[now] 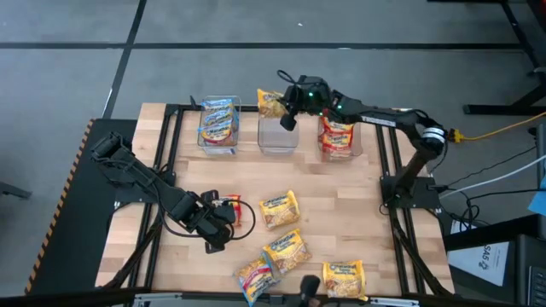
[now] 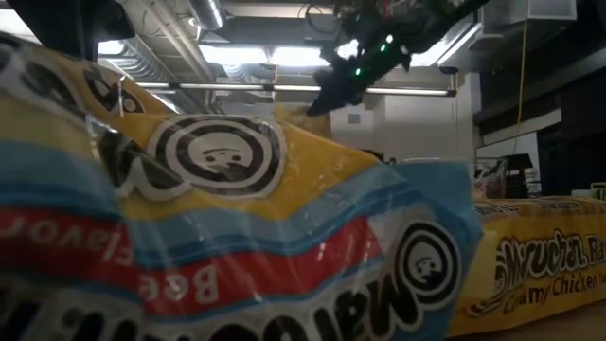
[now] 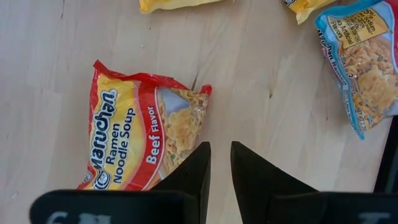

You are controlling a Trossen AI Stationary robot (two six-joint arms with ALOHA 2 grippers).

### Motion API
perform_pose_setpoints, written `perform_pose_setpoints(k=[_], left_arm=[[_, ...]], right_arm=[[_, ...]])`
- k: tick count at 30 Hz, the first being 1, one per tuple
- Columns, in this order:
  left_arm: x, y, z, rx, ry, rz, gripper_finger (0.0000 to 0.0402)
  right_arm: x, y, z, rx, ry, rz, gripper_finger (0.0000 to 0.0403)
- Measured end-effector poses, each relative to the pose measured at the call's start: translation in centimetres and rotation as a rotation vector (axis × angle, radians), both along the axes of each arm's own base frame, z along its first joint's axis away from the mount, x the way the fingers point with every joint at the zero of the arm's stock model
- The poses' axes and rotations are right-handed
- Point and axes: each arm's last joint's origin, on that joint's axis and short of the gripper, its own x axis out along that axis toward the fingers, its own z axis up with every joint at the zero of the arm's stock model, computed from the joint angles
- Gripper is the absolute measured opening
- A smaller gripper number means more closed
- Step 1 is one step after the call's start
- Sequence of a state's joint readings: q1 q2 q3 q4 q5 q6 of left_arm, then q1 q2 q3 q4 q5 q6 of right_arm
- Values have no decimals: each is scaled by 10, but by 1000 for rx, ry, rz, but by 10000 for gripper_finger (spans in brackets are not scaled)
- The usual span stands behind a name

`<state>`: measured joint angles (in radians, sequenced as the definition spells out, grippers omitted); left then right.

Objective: Sort Maruchan noodles
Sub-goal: Put the yellow noodle pack into the middle transparent bin

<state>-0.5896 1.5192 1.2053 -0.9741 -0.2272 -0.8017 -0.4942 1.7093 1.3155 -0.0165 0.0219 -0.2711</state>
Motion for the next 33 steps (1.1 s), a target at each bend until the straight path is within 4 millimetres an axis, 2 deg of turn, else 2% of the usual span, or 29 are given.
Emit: perform_pose_setpoints(k=[4,15,24,30,33], left_arm=[[0,0,0,0,0,0,57],[0,0,0,-1,-1,1,57],[0,0,0,-2,-3,0,57],[0,0,0,-1,-3,0,57],[0,0,0,-2,-3,0,57]], right_arm=[[8,-10,-20,-43,53,-36,0],[7,-33,-41,-49,97,-130,0],[0,-48,-42,-43,66,-159,0],[-5,-55,-42,25,22,-165,1],[-6,-56,-42,30,21,-167,16]])
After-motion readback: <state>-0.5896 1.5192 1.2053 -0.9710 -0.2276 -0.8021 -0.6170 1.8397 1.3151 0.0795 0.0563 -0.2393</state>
